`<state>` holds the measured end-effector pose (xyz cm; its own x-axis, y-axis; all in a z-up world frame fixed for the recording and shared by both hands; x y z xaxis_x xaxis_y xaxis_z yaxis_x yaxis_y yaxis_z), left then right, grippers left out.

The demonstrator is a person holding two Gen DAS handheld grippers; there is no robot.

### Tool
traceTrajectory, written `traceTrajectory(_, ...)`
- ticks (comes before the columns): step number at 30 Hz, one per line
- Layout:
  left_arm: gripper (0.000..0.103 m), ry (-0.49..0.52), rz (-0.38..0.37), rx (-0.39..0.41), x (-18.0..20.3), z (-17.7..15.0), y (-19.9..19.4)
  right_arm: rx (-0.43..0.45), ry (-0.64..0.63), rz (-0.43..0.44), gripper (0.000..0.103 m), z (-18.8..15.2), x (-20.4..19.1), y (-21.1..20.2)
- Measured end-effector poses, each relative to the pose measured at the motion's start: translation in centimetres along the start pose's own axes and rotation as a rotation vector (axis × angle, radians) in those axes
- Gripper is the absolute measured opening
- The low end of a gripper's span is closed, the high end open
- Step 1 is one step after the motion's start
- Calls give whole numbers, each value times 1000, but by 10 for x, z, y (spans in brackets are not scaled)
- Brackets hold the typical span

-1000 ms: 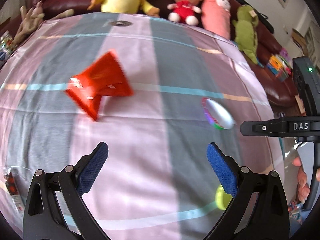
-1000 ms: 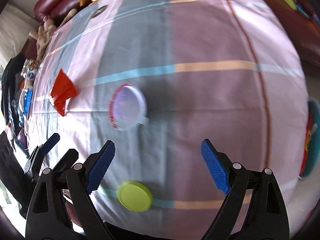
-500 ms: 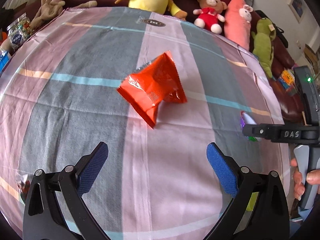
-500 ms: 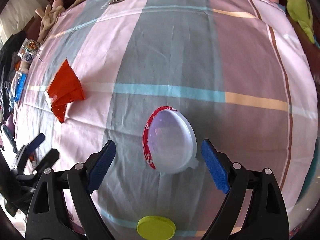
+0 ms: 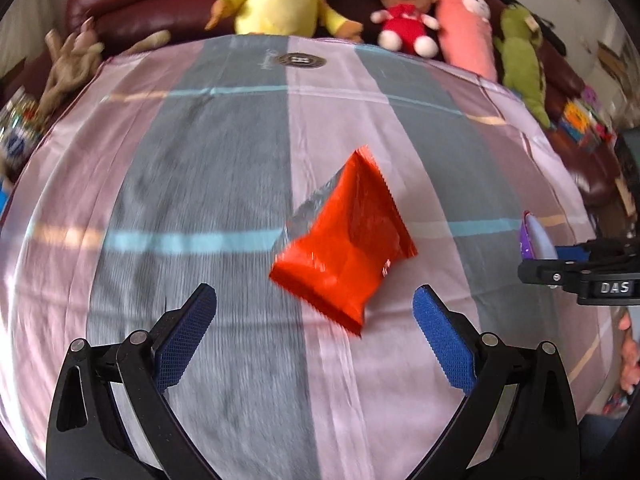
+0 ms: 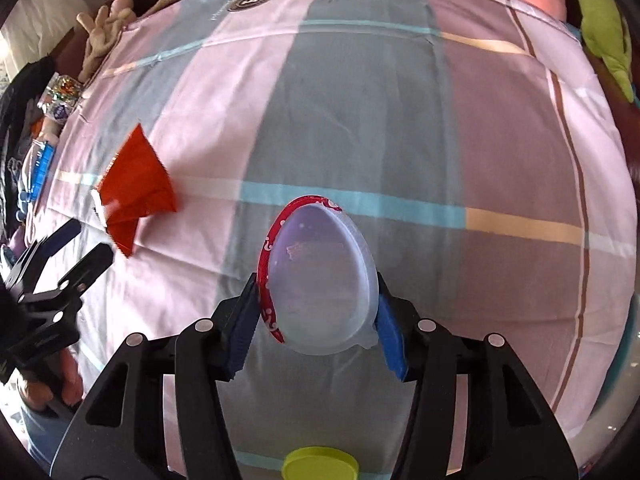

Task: Collect trash
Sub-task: 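Grasp the clear red-rimmed lid with the right tool while the left tool grasps the red packet, then carry the clear lid and red packet over the teal bucket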

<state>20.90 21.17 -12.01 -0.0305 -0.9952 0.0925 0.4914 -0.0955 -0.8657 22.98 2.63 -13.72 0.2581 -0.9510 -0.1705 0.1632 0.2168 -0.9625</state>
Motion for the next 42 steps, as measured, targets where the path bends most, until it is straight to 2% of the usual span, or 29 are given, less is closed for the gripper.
traceTrajectory(4,99,121,37,-17,0,8,14,1,-2,30,51,-1,-8,1)
traceTrajectory(10,99,268,47,-49,10,5,30,-8,21,83,52,-7,-9,0)
traceTrajectory(11,97,285,51,-43,12,5,31,-8,33,94,52,-7,-6,0)
traceTrajectory(13,85,300,51,-44,17,7,34,-9,45,104,52,-8,-5,2)
traceTrajectory(15,62,292,22,-55,23,9,38,-10,52,107,52,-9,-3,4)
traceTrajectory(16,54,280,4,-54,26,10,38,-11,55,111,52,-10,-3,5)
traceTrajectory(18,51,258,-10,-47,31,13,38,-12,63,120,52,-12,-1,7)
traceTrajectory(23,50,188,-19,-32,44,15,36,-2,66,121,52,-17,2,5)
traceTrajectory(29,50,97,-26,-51,60,9,30,12,112,137,52,-22,17,1)
traceTrajectory(42,50,113,-97,-47,138,-6,9,61,184,156,52,-51,60,-23)
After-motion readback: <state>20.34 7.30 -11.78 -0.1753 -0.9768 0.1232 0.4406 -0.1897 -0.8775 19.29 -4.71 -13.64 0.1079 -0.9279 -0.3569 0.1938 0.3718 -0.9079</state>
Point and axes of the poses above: each gripper's, at about its wrist camera, not at the fingertips, and y roughly the way its jaws point, x to its right, z to its top, the point moved 10 cm from there along y, roughly the way its jaws point, and after that the axes turned 2 degrees about -x, right-handed, at the moved point
